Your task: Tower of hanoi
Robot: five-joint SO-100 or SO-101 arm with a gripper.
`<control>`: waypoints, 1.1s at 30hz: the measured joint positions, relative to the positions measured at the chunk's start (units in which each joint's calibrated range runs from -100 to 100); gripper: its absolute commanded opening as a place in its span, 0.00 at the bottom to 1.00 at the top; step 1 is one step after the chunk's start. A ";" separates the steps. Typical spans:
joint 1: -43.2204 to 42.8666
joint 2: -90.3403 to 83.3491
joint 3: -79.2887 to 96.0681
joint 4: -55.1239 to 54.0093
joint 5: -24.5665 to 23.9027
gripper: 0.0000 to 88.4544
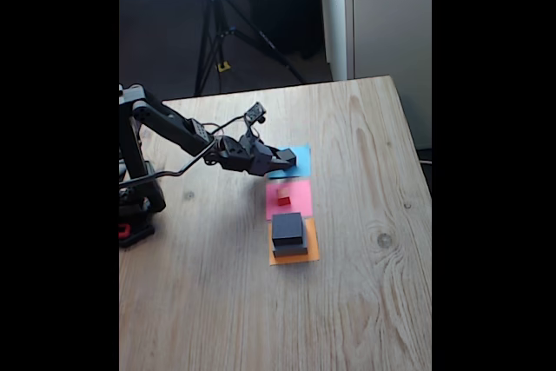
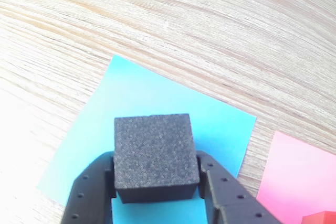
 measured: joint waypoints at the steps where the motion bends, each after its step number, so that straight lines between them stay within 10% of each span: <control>1: 0.00 0.00 0.09 -0.48 0.00 0.17; 19: 0.41 -2.74 4.17 -6.33 0.00 0.29; 33: 0.21 -38.82 4.52 40.75 -1.56 0.00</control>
